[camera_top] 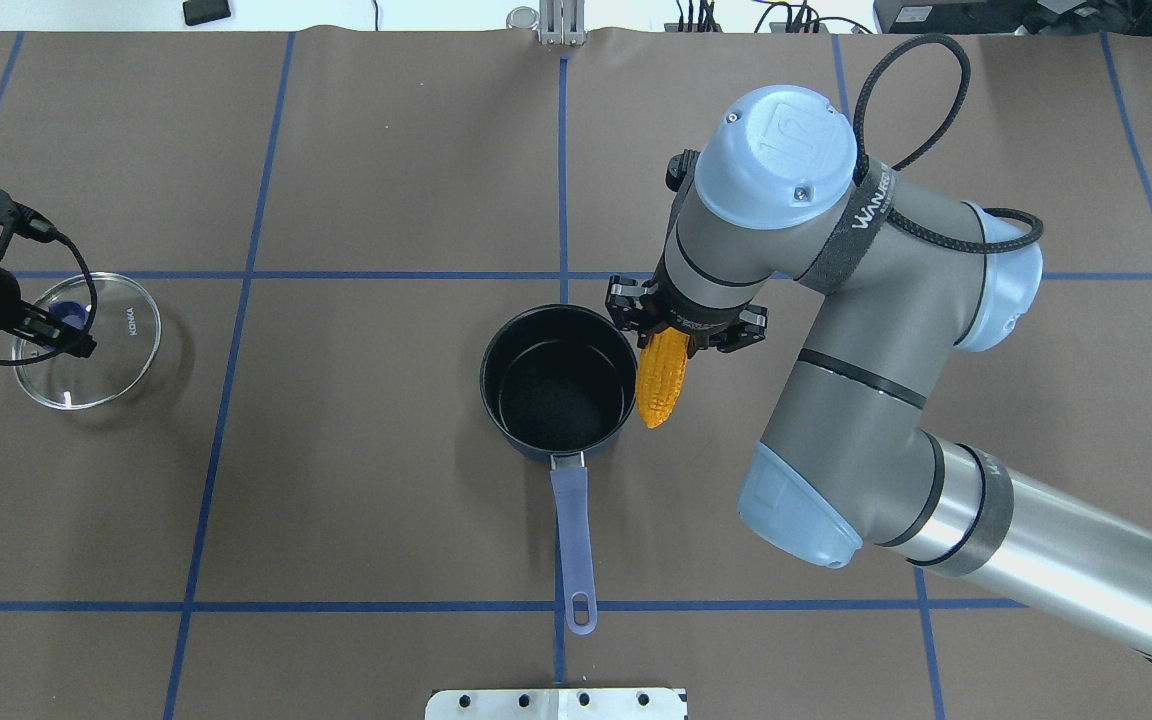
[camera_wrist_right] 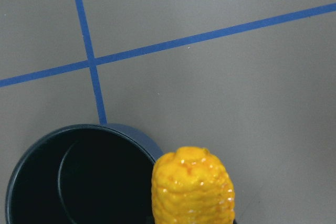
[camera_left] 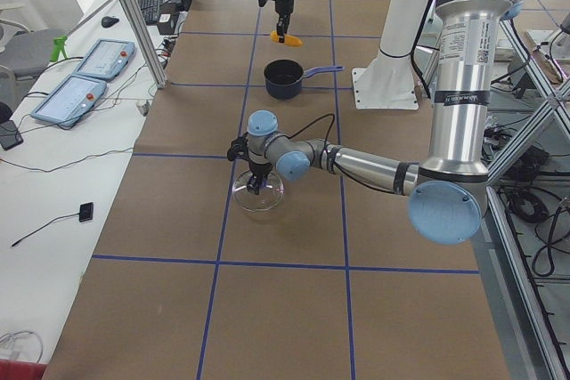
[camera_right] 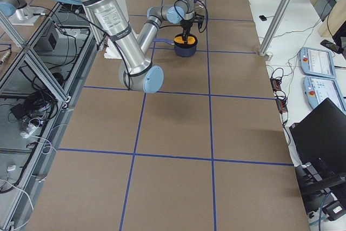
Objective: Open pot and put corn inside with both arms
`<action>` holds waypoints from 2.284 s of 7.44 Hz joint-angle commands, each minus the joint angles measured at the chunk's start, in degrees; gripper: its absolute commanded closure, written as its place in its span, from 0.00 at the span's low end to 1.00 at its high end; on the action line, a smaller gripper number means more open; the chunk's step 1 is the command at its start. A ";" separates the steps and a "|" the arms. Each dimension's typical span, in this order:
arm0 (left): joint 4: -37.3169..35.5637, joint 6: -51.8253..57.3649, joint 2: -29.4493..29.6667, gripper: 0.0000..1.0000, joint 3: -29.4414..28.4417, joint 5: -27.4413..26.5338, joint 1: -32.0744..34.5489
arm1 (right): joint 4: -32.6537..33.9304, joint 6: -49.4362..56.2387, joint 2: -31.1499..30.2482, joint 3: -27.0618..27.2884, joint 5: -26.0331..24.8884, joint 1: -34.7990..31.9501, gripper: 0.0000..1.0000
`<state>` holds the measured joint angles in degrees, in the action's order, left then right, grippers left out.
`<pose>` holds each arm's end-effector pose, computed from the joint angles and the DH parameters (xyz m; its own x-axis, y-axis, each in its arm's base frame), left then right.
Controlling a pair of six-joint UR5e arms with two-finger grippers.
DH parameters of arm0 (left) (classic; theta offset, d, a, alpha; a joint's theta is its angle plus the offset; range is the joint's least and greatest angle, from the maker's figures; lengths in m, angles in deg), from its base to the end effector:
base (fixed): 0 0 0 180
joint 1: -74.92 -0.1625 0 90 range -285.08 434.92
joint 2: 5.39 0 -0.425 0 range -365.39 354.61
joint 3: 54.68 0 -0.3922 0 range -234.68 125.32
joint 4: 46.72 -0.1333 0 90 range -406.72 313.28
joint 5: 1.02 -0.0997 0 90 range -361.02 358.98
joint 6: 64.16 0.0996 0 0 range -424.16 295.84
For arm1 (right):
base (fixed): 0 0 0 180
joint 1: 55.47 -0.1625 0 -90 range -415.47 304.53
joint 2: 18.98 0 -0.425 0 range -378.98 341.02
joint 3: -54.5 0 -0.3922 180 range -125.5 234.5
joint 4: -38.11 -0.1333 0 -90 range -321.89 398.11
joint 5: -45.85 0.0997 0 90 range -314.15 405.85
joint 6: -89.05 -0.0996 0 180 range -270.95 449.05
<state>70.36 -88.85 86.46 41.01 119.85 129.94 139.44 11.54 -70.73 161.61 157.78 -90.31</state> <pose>0.2383 -0.4840 0.5495 0.6842 0.3824 -0.6210 -0.2047 0.9179 0.3398 -0.4556 -0.4342 0.1707 0.6447 0.2043 0.7367 -0.1818 0.9770 -0.1118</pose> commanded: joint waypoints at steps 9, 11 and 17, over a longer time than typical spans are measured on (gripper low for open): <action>-0.18 0.08 0.96 0.09 -0.86 0.15 -0.09 | 0.00 -2.56 4.98 -4.52 -3.91 4.34 1.00; -0.09 0.08 0.69 0.03 0.46 0.68 0.70 | -0.35 -2.91 9.01 -9.86 -4.09 4.78 1.00; -0.53 -0.01 -2.03 0.03 4.77 4.28 2.81 | -6.85 -2.38 10.53 -17.54 -5.41 4.61 1.00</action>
<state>70.01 -88.86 84.40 45.67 123.87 132.52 132.82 9.36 -60.32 144.10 152.36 -85.70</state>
